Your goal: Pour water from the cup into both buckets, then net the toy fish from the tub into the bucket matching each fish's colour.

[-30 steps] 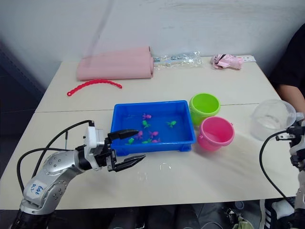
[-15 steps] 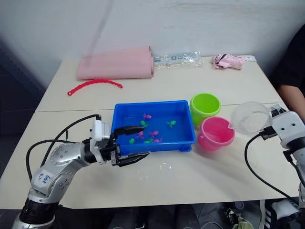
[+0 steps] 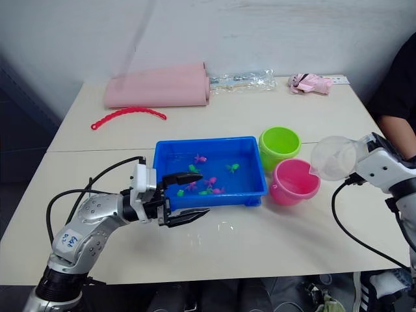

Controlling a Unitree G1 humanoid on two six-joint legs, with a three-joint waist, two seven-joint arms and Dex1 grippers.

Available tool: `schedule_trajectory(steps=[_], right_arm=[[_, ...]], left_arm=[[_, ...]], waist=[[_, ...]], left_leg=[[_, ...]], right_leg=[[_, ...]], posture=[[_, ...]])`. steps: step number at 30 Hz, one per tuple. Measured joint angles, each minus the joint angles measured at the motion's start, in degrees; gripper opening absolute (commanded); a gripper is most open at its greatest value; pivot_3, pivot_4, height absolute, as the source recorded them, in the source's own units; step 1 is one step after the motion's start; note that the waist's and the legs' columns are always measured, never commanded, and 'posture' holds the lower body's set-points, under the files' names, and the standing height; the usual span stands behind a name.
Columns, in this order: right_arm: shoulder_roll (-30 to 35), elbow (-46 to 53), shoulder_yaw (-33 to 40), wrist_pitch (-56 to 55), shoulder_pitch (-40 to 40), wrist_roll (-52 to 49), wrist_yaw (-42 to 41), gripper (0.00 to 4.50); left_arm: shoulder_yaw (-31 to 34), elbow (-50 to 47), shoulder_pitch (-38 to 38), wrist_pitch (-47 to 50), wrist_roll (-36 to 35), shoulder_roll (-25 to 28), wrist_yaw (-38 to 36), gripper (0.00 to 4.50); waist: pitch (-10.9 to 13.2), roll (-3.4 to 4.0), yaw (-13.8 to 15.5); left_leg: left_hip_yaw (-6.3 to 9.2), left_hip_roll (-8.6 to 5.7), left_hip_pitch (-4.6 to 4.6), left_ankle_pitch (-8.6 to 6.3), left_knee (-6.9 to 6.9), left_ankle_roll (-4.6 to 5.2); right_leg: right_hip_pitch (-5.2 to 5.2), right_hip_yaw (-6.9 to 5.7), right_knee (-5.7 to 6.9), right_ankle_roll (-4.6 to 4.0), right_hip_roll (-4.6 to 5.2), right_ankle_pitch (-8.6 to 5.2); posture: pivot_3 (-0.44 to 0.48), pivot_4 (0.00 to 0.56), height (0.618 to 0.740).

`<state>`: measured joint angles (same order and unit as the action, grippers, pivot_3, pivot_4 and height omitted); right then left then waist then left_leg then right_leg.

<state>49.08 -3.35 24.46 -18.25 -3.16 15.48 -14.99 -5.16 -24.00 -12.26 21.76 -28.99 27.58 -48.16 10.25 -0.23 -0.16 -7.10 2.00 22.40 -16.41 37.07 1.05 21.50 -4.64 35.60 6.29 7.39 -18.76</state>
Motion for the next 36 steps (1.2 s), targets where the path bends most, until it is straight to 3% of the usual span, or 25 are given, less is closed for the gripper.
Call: schedule_trajectory(steps=[17,36], right_arm=[[5.6,-6.8,-4.4,-9.1,-4.4,8.5,5.9,0.09],[8.5,-9.3,-6.2,-13.6,-5.2,11.6,10.1,0.09]], left_arm=[[-0.2,0.2,-0.5,-1.4,1.2,-1.0,0.5,4.50],[-0.5,2.5,-0.3,-4.4,2.5,-2.5,0.5,4.50]], waist=[[0.0,-0.03,-0.1],[0.0,-0.03,-0.1]], left_leg=[[-0.01,-0.01,0.00,0.10,0.03,-0.02],[-0.01,-0.01,0.00,0.15,0.05,-0.03]], right_leg=[[0.00,0.01,0.02,0.01,0.00,0.00],[-0.01,0.01,0.03,0.01,0.00,0.00]], posture=[[0.000,0.150,0.740],[0.000,0.150,0.740]])
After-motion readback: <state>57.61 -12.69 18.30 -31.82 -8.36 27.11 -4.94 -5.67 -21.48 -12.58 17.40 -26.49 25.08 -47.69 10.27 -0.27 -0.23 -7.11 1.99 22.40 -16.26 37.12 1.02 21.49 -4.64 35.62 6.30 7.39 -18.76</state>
